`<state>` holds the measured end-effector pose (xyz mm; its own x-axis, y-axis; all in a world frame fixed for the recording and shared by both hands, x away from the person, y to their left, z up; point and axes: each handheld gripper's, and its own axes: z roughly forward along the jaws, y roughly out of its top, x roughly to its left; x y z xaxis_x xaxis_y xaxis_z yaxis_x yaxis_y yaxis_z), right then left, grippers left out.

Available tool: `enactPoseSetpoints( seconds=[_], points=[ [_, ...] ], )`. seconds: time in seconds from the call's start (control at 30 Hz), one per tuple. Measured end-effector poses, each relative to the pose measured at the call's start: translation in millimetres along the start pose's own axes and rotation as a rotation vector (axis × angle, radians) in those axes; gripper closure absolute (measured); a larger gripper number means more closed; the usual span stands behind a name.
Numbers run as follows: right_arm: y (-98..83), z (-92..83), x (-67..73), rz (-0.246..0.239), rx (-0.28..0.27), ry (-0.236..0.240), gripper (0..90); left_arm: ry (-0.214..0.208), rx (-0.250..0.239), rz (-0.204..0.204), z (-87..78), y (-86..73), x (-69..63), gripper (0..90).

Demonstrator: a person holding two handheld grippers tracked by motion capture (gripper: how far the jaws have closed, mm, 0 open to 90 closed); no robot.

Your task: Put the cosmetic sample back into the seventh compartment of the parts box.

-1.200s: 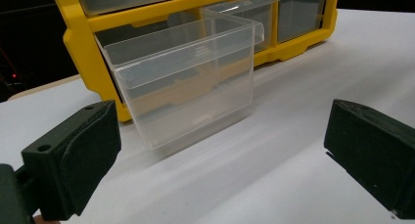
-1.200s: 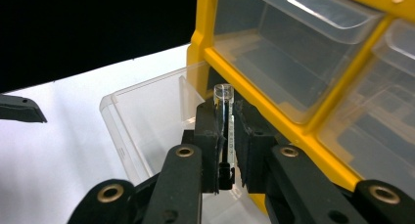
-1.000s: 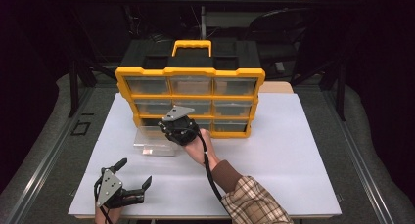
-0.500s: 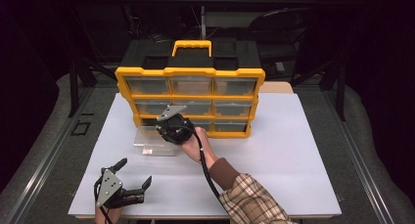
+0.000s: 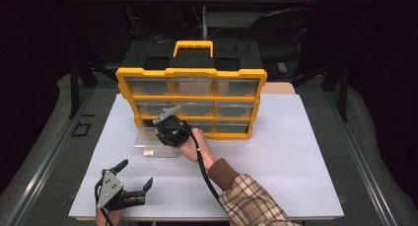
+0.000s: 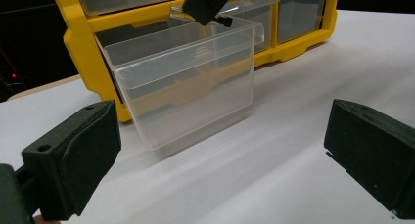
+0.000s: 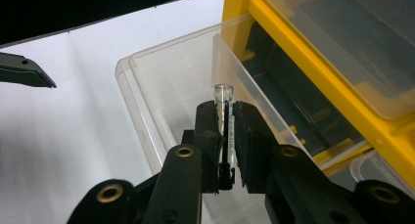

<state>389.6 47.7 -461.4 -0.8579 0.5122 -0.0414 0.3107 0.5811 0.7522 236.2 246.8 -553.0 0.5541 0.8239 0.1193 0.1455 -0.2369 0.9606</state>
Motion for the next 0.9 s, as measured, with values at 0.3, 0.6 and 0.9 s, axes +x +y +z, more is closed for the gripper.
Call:
enactPoseSetpoints(
  seconds=[0.3,0.6,0.9],
  points=[
    [2.1,4.6,0.2,0.005,0.037,0.006,80.1,-0.001,0.000,0.000,0.0,0.0,0.3,0.2],
    [-0.7,-7.3,-4.4,0.043,-0.024,0.013,52.7,0.004,-0.005,-0.004,-1.1,0.0,0.5,0.2],
    [-19.6,-37.2,-13.9,0.068,-0.042,0.019,17.1,0.004,-0.004,-0.003,-1.0,-0.1,0.2,0.2]
  ],
)
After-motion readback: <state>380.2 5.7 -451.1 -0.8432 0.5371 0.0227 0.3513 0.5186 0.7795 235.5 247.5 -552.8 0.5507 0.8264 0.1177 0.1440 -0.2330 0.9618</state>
